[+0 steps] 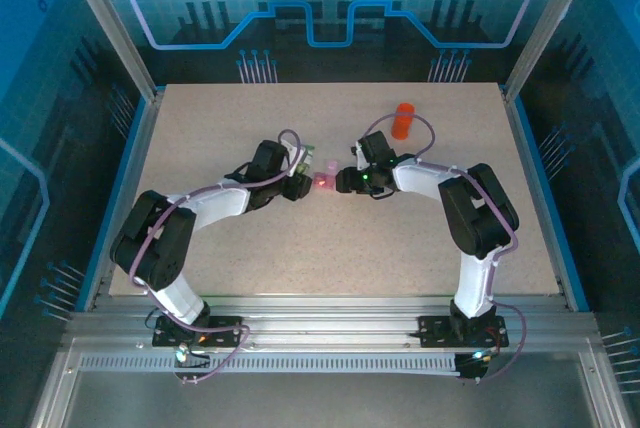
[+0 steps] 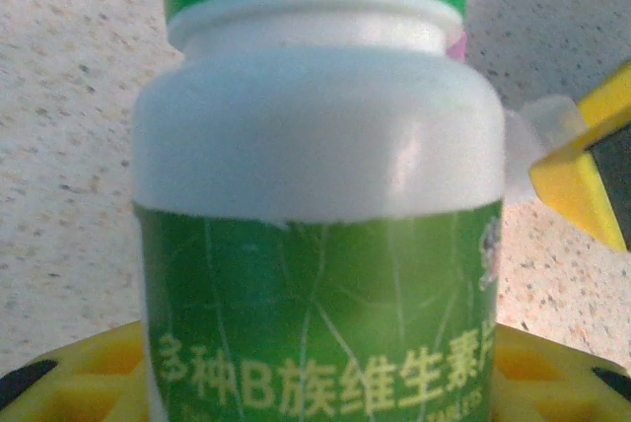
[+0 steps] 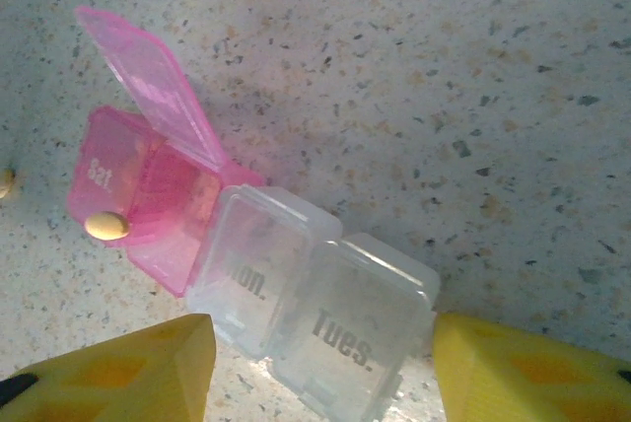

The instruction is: Sort the pills into containers

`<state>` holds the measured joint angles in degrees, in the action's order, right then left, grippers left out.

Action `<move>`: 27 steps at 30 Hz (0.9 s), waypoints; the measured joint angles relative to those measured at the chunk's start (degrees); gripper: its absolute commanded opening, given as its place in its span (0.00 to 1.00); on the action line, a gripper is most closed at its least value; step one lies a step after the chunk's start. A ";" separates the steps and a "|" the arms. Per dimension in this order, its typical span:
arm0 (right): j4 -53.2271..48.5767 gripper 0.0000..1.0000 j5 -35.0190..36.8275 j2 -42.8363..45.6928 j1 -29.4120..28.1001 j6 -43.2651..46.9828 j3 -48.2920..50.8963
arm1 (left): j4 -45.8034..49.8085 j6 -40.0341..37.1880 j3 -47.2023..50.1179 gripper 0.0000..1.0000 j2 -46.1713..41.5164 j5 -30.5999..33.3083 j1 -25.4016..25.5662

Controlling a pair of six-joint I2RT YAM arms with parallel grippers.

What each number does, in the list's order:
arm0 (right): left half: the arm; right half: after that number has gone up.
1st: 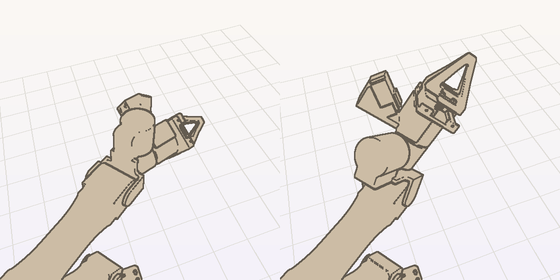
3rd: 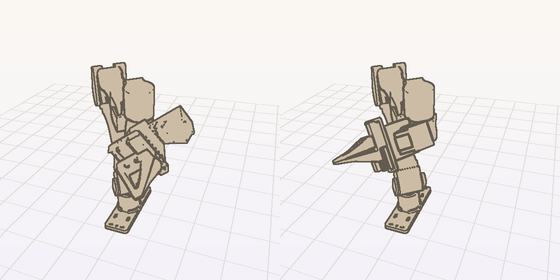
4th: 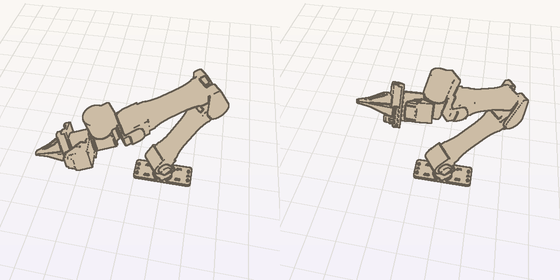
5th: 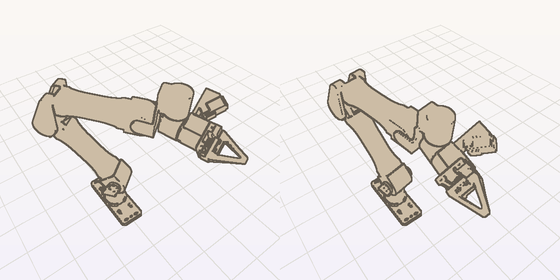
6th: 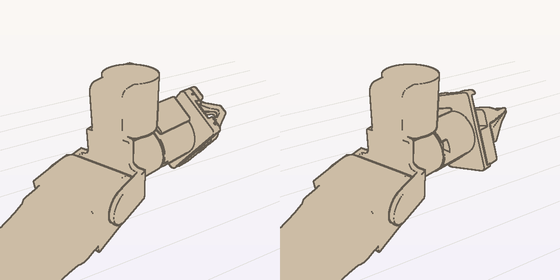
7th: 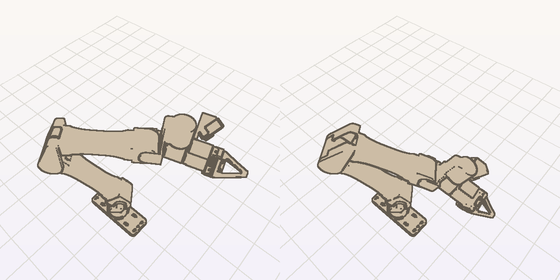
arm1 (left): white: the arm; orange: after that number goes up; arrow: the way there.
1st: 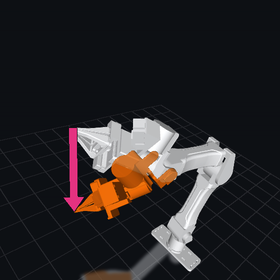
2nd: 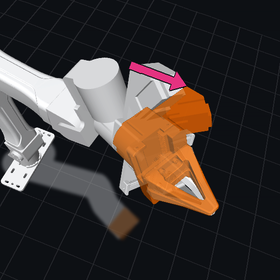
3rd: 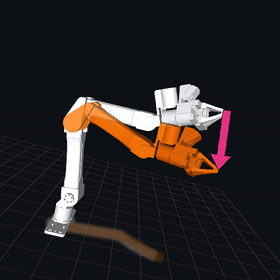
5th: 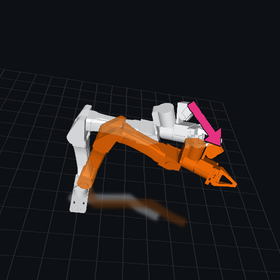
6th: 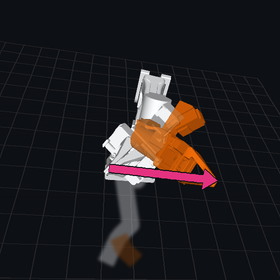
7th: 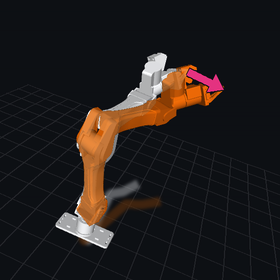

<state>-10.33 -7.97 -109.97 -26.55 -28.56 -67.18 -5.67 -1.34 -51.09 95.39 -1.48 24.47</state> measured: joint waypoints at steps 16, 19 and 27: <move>2.32 0.48 -3.89 -0.66 3.37 -0.68 1.22 | -19.10 2.58 5.62 0.00 1.16 -3.15 -0.15; 2.60 0.47 -4.37 -0.81 3.37 -0.87 1.22 | -19.52 3.74 5.62 0.00 1.51 -3.17 -0.48; 3.15 0.45 -4.76 -0.96 3.37 -1.07 1.22 | -26.27 7.45 7.26 0.00 4.90 -4.61 -1.20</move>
<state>-7.18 -12.73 -110.93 -23.18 -29.63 -65.95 -31.94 6.11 -43.83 100.29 -6.09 23.27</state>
